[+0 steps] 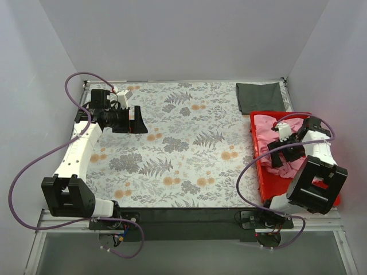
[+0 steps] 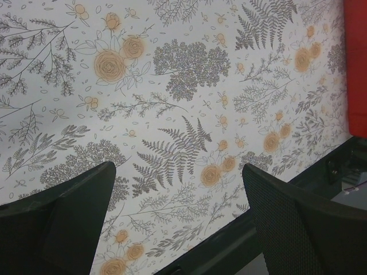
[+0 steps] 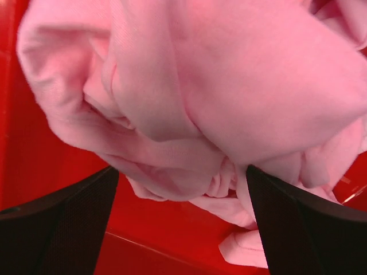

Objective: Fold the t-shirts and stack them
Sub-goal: Grab the tshirt from the pile

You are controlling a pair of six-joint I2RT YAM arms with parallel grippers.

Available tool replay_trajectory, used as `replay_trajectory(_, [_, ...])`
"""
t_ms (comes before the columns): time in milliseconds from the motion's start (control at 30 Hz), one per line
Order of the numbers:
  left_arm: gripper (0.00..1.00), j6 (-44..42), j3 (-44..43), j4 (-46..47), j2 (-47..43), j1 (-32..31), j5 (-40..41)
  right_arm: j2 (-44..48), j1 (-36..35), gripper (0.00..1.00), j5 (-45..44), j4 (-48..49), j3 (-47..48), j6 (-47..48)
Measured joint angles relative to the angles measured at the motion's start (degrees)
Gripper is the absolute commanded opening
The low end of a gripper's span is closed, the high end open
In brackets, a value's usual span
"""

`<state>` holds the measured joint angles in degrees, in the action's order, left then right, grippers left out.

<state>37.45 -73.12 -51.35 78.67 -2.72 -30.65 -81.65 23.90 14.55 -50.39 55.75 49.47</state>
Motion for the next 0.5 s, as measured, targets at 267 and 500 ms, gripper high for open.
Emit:
replay_trajectory(267, [0.93, -0.4, 0.0, -0.1, 0.6, 0.0, 0.0, -3.5, 0.0, 0.63, -4.0, 10.3, -7.0, 1.6])
replay_trajectory(500, [0.93, -0.6, 0.0, -0.1, 0.7, 0.0, -0.1, 2.3, 0.4, 0.01, -6.0, 9.6, -9.4, 3.5])
